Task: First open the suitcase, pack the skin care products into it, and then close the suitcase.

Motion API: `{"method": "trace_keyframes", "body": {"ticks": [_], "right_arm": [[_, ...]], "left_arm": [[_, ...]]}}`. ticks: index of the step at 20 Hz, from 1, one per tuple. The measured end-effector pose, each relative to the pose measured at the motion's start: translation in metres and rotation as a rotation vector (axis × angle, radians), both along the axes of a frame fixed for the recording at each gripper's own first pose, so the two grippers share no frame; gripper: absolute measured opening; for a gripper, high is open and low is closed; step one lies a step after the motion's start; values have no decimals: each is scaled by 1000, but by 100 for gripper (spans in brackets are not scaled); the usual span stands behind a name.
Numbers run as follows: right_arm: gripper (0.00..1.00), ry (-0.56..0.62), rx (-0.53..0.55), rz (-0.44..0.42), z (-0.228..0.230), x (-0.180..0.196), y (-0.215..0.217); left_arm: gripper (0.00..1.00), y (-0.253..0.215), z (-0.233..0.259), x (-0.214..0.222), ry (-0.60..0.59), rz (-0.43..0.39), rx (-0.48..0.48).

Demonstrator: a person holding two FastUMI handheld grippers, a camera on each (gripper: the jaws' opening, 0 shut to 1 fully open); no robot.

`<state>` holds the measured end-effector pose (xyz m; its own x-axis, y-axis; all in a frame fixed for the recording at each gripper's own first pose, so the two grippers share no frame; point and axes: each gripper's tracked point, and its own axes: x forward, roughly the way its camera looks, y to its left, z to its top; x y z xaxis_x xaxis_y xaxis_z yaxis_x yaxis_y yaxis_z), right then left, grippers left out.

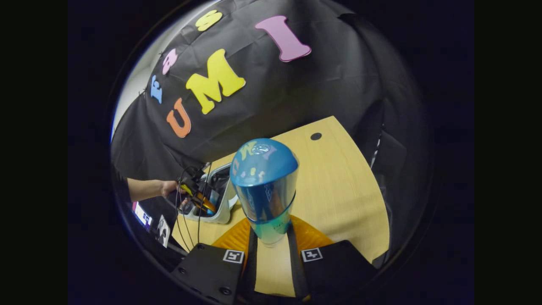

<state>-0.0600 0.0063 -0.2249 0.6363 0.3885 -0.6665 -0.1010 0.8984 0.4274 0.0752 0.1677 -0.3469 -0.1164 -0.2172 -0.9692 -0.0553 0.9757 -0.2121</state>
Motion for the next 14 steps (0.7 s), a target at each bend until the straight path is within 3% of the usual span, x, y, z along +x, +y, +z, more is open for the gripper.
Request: {"method": "trace_keyframes", "body": {"ticks": [4,9,12,14], "right_arm": [[33,-15,-4,145,13,15,62],[33,-7,4,413,24,44,198],[32,120,-9,597,-8,49,285],[33,244,-23,627,-39,54,328]], "left_arm": [[100,6,23,1,-100,55,-16],[99,10,80,6,-433,254,-162],[99,35,101,-12,-674,348,-122],[99,42,119,-43,-797,440,-117]]}}
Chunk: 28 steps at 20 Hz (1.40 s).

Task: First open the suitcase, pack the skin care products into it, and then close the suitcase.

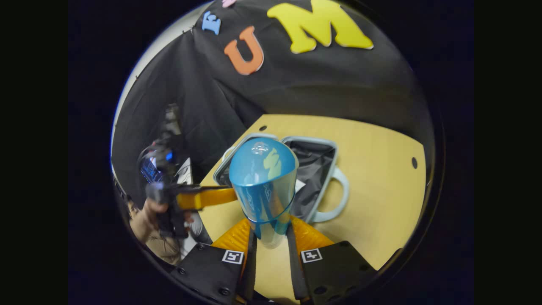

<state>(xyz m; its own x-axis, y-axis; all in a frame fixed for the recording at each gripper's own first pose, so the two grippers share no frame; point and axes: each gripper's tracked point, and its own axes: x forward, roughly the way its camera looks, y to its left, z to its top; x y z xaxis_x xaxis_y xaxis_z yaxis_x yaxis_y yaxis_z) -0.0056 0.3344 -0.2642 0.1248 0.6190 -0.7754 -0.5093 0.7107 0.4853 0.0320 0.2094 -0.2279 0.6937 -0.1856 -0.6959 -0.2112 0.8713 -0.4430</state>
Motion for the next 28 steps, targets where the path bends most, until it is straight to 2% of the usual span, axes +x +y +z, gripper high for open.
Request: {"method": "trace_keyframes", "body": {"ticks": [3,5,7,11,15,20,24,26,28], "right_arm": [[33,162,-135,-53,-52,15,31],[33,271,-230,-81,-88,15,38],[32,366,-311,-152,-117,18,38],[32,457,-460,-294,-159,18,28],[33,479,-533,-373,-174,20,31],[33,440,-583,-372,-178,23,29],[41,400,-554,-345,-166,13,24],[58,364,-507,-255,-140,4,19],[72,250,-443,-183,-108,-4,14]], "left_arm": [[99,22,10,-57,-99,103,4],[99,31,10,-98,-99,99,37],[99,45,4,-135,-74,72,103],[99,68,4,-163,-63,64,167],[99,80,10,-162,-75,109,137],[99,98,32,-141,-144,123,176],[98,111,45,-117,-175,127,196],[99,122,45,-102,-188,144,185],[99,139,41,-81,-198,151,171]]}}
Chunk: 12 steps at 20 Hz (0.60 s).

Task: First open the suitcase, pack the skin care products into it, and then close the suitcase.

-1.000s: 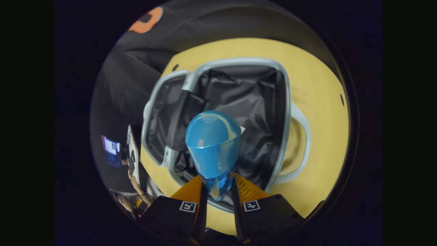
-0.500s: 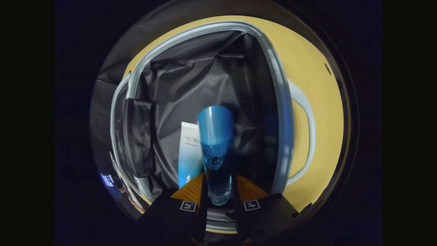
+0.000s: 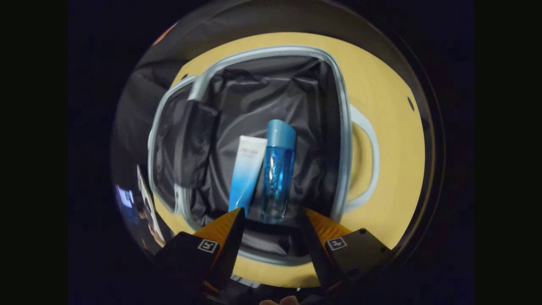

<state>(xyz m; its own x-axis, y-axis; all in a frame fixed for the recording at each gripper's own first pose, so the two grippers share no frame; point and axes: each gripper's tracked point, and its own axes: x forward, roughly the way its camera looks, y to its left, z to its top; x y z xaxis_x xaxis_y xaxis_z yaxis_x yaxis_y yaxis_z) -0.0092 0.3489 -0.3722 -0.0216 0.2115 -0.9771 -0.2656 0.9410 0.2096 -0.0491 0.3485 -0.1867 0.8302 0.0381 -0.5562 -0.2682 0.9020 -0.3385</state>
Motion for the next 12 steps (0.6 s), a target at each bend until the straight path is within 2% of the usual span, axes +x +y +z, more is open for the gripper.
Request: {"method": "trace_keyframes", "body": {"ticks": [1,3,4,5,6,7,9,11,12], "right_arm": [[77,-106,42,34,20,0,-5],[78,-380,103,65,61,9,-18],[78,-510,131,92,83,8,-27],[73,-624,149,115,110,5,-41],[78,-701,163,130,130,1,-56],[78,-776,167,138,152,-5,-75],[78,-866,144,126,179,-13,-115],[78,-892,95,83,189,-25,-150],[78,-897,57,52,189,-28,-166]], "left_arm": [[99,15,-5,12,-6,4,13],[99,61,-24,43,-5,23,76],[99,82,-38,59,6,26,81],[98,102,-51,78,17,28,66],[98,119,-64,93,34,17,54],[98,135,-78,108,56,-1,52],[98,161,-104,136,91,-36,40],[98,182,-134,157,156,-38,35],[98,195,-151,162,195,-27,66]]}}
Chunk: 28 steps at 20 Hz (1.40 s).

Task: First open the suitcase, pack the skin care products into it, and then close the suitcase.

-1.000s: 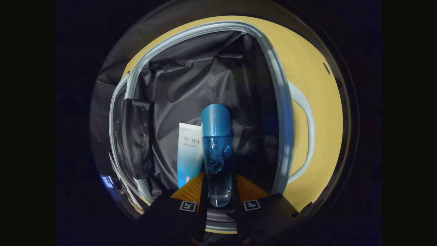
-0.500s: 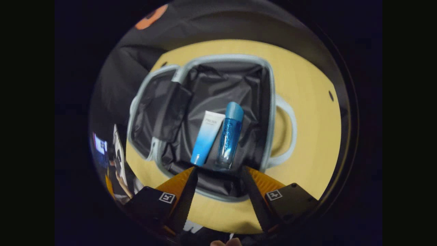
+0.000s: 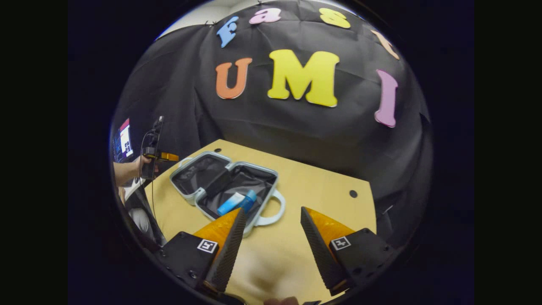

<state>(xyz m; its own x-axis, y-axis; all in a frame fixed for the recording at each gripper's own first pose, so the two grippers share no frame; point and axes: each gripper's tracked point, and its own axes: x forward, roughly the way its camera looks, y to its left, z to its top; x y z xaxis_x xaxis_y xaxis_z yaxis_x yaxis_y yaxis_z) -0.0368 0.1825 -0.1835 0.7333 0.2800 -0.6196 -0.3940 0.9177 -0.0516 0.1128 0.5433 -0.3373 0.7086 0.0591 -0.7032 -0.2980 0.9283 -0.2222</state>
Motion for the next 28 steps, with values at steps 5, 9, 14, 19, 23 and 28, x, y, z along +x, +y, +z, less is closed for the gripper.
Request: {"method": "trace_keyframes", "body": {"ticks": [5,9,14,19,23,28], "right_arm": [[77,-75,-83,-71,19,7,-33],[75,-61,-94,-56,16,6,-27],[76,-24,-77,-76,7,8,-37],[75,-19,-39,-124,8,9,-57],[76,-53,9,-140,17,4,-71],[75,-123,80,-164,36,-2,-95]], "left_arm": [[97,13,-38,24,59,-31,-18],[86,14,-49,33,68,22,-151],[28,7,-58,38,77,34,-188],[11,7,-16,44,-8,3,-112],[4,-12,68,49,-130,-28,-53],[3,-98,189,58,-311,-143,62]]}}
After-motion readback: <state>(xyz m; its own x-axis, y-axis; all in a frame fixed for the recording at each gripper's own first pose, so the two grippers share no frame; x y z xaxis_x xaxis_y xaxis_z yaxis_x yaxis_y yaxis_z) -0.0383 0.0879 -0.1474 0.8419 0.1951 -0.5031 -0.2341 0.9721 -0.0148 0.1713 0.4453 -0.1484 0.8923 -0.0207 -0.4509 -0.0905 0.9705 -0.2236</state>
